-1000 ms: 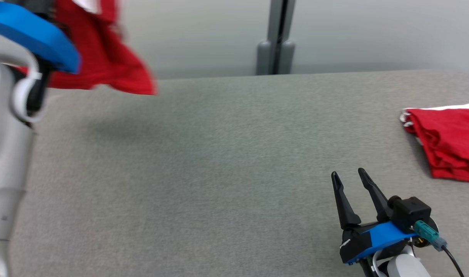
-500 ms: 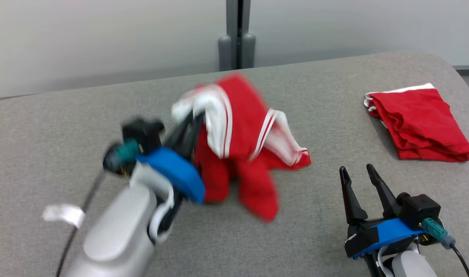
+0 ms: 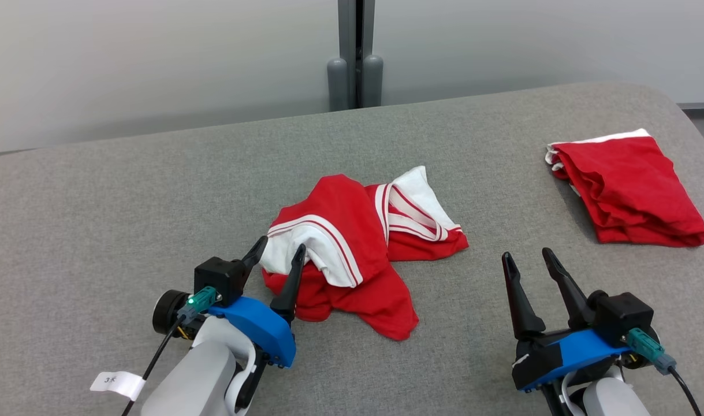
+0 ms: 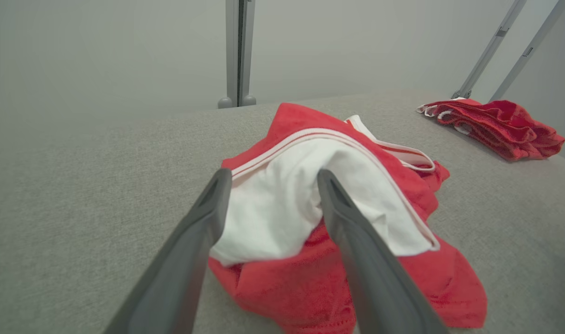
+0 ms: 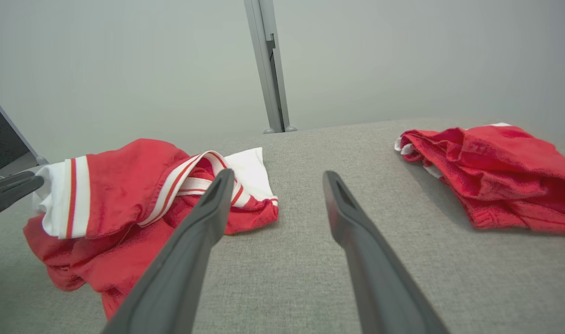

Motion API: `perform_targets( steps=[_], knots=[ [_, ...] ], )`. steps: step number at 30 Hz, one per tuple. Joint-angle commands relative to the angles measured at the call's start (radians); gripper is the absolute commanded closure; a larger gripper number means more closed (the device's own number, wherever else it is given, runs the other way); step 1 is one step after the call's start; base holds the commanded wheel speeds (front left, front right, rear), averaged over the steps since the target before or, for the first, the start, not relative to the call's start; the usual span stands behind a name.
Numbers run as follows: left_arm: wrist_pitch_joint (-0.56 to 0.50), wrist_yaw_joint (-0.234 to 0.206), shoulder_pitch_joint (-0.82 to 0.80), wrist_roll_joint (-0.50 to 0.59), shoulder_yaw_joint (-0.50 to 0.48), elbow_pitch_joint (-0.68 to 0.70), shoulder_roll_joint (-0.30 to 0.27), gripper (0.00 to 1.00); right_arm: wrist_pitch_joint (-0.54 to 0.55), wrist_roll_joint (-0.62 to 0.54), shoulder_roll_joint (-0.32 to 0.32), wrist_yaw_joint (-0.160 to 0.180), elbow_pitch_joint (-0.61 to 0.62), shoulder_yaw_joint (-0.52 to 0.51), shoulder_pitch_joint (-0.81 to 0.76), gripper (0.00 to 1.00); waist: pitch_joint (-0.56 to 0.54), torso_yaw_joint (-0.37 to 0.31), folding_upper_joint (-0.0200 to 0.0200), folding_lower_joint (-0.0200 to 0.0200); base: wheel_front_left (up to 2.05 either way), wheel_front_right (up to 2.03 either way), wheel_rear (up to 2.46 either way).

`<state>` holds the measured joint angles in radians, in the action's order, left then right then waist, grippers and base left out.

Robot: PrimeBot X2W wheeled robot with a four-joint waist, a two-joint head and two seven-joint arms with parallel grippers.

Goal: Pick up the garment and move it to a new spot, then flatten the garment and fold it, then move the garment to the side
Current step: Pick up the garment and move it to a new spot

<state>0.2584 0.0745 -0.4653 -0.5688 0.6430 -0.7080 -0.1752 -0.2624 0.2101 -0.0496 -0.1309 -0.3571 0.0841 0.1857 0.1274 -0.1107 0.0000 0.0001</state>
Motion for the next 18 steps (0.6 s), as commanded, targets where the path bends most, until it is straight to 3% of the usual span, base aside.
perform_targets(
  steps=[1,8,18],
  knots=[
    [0.007,0.002,0.003,0.005,-0.012,0.011,0.004,0.0,-0.003,-0.01,-0.002,0.0,-0.001,0.001,-0.006,0.0,-0.01,0.004,0.0,-0.0001,0.0,0.0,0.0],
    [0.007,-0.012,0.102,0.064,-0.084,0.147,-0.017,0.0,-0.003,-0.023,-0.002,0.0,-0.015,0.011,-0.026,0.0,-0.075,0.031,0.0,-0.0001,0.0,0.0,0.0],
    [0.007,-0.082,0.347,0.091,-0.252,0.305,-0.006,0.0,-0.003,-0.026,-0.002,0.0,-0.023,0.016,-0.083,0.0,-0.124,0.073,0.0,-0.0001,0.0,0.0,0.0]
  ],
)
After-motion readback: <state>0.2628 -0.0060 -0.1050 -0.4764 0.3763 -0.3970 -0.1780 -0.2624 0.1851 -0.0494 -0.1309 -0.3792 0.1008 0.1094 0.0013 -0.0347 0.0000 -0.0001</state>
